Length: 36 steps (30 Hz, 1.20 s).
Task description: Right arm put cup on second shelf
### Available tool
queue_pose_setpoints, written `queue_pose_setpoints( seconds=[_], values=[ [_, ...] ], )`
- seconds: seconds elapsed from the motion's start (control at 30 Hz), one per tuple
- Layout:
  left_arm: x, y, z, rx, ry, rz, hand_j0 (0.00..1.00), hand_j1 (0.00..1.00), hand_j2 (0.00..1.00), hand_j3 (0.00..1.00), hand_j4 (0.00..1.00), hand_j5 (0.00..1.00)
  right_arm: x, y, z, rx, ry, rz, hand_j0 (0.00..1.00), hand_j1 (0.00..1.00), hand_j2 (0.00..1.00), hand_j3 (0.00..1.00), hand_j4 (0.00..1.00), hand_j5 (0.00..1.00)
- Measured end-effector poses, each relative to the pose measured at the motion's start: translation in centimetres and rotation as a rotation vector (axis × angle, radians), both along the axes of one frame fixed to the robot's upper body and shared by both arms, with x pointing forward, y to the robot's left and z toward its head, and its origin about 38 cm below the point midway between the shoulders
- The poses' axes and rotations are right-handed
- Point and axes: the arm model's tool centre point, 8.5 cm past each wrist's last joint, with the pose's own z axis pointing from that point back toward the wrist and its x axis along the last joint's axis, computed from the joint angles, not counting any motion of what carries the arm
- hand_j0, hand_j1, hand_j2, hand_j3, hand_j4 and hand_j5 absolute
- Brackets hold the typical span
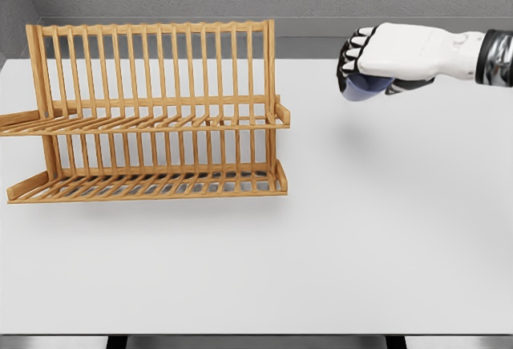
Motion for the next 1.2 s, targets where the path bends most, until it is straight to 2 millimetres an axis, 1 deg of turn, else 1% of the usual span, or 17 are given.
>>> queue_pose_setpoints(
  seconds=[0.37, 0.63, 0.77, 0.83, 0.9, 1.0, 1.2],
  values=[
    [0.0, 0.0, 0.0, 0.0, 0.0, 0.0, 1.0, 1.0, 1.0, 1.0, 1.0, 1.0, -1.5, 1.6, 3.2, 0.02, -0.095, 0.063, 0.55, 0.55, 0.55, 0.55, 0.55, 0.55],
    [0.0, 0.0, 0.0, 0.0, 0.0, 0.0, 1.0, 1.0, 1.0, 1.0, 1.0, 1.0, -2.9, 2.7, 3.7, 0.014, -0.119, 0.123, 0.55, 0.55, 0.55, 0.55, 0.55, 0.55],
    [0.0, 0.0, 0.0, 0.0, 0.0, 0.0, 1.0, 1.0, 1.0, 1.0, 1.0, 1.0, -3.1, 3.3, 3.8, 0.022, -0.123, 0.136, 0.55, 0.55, 0.55, 0.55, 0.55, 0.55],
    [0.0, 0.0, 0.0, 0.0, 0.0, 0.0, 1.0, 1.0, 1.0, 1.0, 1.0, 1.0, -3.1, 3.5, 4.5, 0.025, -0.139, 0.145, 0.56, 0.56, 0.56, 0.56, 0.56, 0.56],
    [0.0, 0.0, 0.0, 0.0, 0.0, 0.0, 1.0, 1.0, 1.0, 1.0, 1.0, 1.0, -3.2, 3.8, 4.5, 0.028, -0.14, 0.156, 0.57, 0.57, 0.57, 0.57, 0.57, 0.57],
    [0.0, 0.0, 0.0, 0.0, 0.0, 0.0, 1.0, 1.0, 1.0, 1.0, 1.0, 1.0, -3.3, 4.5, 5.0, 0.041, -0.151, 0.185, 0.57, 0.57, 0.57, 0.57, 0.57, 0.57],
    [0.0, 0.0, 0.0, 0.0, 0.0, 0.0, 1.0, 1.0, 1.0, 1.0, 1.0, 1.0, -3.8, 5.4, 5.4, 0.081, -0.138, 0.247, 0.57, 0.57, 0.57, 0.57, 0.57, 0.57]
  ],
)
